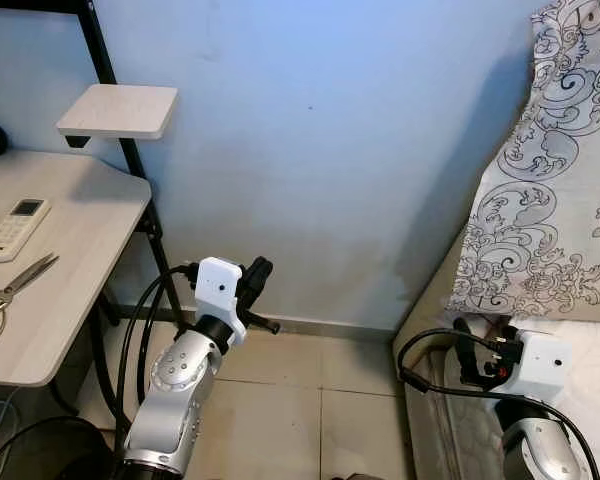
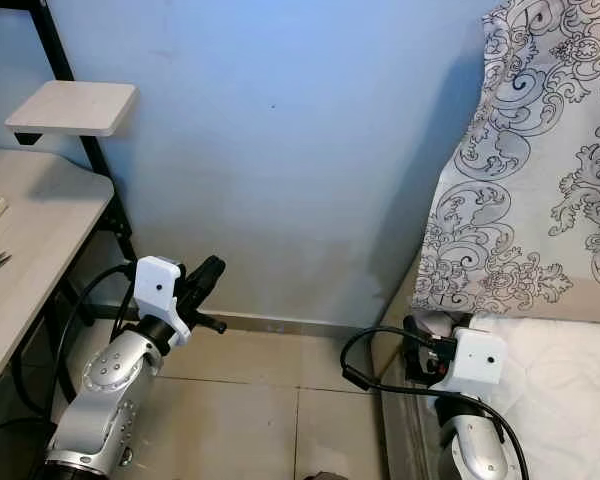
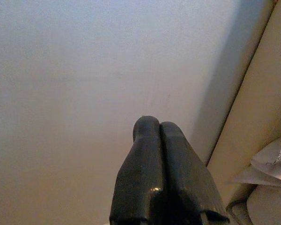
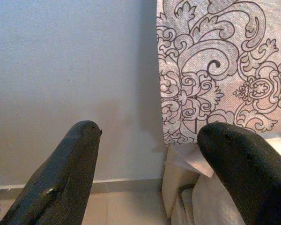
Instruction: Clean up the room
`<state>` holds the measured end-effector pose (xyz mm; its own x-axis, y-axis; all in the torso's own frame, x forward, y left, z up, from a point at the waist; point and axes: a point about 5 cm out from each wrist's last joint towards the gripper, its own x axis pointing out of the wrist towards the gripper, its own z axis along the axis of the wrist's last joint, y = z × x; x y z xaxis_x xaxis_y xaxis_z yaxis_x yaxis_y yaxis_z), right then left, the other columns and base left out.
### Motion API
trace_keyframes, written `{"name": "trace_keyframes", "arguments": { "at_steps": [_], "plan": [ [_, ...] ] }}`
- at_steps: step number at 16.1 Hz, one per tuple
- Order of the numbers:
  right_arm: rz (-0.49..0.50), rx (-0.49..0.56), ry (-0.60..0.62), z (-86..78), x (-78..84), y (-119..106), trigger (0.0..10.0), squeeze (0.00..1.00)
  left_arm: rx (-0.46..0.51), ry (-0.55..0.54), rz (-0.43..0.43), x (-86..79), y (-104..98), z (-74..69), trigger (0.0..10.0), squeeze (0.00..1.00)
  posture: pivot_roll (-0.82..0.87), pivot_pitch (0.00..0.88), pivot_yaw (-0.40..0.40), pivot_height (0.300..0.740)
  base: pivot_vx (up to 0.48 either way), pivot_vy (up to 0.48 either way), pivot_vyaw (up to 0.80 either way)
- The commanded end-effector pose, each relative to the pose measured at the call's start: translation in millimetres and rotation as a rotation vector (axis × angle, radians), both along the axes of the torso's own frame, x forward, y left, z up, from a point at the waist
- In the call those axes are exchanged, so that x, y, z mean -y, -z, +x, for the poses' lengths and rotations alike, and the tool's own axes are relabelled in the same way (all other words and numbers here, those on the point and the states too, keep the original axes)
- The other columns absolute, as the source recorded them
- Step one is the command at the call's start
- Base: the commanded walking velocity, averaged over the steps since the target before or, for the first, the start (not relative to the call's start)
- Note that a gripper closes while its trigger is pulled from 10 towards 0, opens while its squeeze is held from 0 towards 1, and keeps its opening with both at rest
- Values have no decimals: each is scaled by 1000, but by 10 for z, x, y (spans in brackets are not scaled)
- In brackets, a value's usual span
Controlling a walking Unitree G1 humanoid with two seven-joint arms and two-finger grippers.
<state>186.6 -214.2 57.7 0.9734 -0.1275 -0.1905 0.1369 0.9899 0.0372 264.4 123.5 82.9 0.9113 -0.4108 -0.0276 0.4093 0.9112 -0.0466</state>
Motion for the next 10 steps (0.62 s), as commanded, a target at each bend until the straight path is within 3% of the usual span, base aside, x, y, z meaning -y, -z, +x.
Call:
{"name": "trace_keyframes", "arguments": {
  "at_steps": [1,2,3,5,6,7,10],
  "plan": [
    [124,-152,87,19,-70,372,10000,0,-249,79,-141,114,196,225,10000,0,32,0,-28,736,0,0,0],
    [124,-152,87,19,-70,372,10000,0,-249,79,-141,114,196,225,10000,0,32,0,-28,736,0,0,0],
    [86,-118,52,80,-193,317,10000,0,-202,122,-70,135,125,326,10000,0,-58,0,118,736,0,0,0],
    [45,-48,23,119,-307,203,10000,0,-198,117,-28,-20,152,368,10000,0,-54,0,115,736,0,0,0],
    [29,-42,22,85,-300,192,10000,0,-266,114,-141,-55,171,343,10000,0,-51,0,109,736,0,0,0],
    [20,-41,18,78,-298,186,10000,0,-259,111,-182,-63,143,350,10000,0,-49,0,104,736,0,0,0],
    [7,-27,13,147,-266,185,10000,0,-176,111,-129,-44,82,432,10000,0,-29,0,76,736,0,0,0]
  ]
}}
